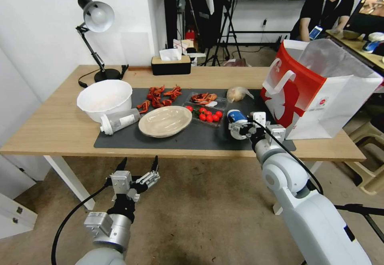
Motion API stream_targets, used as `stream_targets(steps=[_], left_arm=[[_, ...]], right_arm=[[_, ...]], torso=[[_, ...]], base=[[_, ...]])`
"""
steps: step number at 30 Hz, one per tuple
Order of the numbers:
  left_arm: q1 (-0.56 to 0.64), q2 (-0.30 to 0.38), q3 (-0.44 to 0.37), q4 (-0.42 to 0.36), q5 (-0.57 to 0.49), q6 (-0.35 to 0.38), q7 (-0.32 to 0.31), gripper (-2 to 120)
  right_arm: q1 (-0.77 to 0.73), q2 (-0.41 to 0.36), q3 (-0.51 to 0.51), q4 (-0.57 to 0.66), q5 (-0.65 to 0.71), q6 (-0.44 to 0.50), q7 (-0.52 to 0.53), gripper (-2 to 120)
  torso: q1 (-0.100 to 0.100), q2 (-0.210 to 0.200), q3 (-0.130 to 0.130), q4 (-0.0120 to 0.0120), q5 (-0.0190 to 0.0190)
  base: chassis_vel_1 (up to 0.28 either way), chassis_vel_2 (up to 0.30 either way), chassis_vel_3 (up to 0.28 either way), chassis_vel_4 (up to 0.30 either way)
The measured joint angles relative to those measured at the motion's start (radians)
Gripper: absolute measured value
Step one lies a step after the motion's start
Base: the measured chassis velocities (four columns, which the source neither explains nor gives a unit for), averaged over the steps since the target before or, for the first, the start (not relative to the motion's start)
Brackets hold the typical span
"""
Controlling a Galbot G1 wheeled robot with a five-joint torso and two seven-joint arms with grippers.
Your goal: Pick up the trash from the table and place it into the takeout bag.
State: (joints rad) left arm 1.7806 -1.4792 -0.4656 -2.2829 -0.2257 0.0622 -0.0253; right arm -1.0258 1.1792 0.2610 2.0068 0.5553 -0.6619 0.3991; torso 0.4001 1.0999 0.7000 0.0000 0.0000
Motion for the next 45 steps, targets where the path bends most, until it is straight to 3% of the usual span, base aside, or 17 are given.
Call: stream_targets(steps=[14,25,32,35,38,45], left_arm=[[-0.002,-0.003,0.000,0.006,0.000,-0.001,-0.002,100],[-0.003,-0.003,0.000,0.010,0.000,-0.004,-0.003,100],[-0.004,-0.003,0.002,0.011,0.000,-0.007,-0.003,100],[-0.004,-0.003,0.002,0.011,0.000,-0.009,-0.003,100],[-0.003,-0.003,0.001,0.010,0.001,-0.010,-0.003,100],[-0.002,-0.014,0.003,0.008,0.009,-0.014,-0.002,100]], right_arm=[[-0.001,0.020,-0.010,-0.028,0.024,-0.042,0.000,100],[-0.022,-0.011,0.025,0.004,0.025,-0.009,-0.023,73],[-0.033,-0.040,0.058,0.042,0.016,0.023,-0.071,67],[-0.032,-0.081,0.106,0.082,0.007,0.077,-0.140,67],[0.031,-0.178,0.177,0.134,0.050,0.155,-0.189,67],[0.252,-0.351,0.268,0.126,0.205,0.140,-0.066,67]], torso=[[0.000,0.000,0.000,0.0000,0.0000],[0.000,0.000,0.000,0.0000,0.0000],[0.000,0.000,0.000,0.0001,0.0005],[0.000,0.000,0.000,-0.0003,0.0000],[0.000,0.000,0.000,0.0001,-0.0001],[0.000,0.000,0.000,0.0001,0.0000]], base=[[0.000,0.000,0.000,0.000],[0.000,0.000,0.000,0.000],[0.000,0.000,0.000,0.000],[0.000,0.000,0.000,0.000],[0.000,0.000,0.000,0.000],[0.000,0.000,0.000,0.000]])
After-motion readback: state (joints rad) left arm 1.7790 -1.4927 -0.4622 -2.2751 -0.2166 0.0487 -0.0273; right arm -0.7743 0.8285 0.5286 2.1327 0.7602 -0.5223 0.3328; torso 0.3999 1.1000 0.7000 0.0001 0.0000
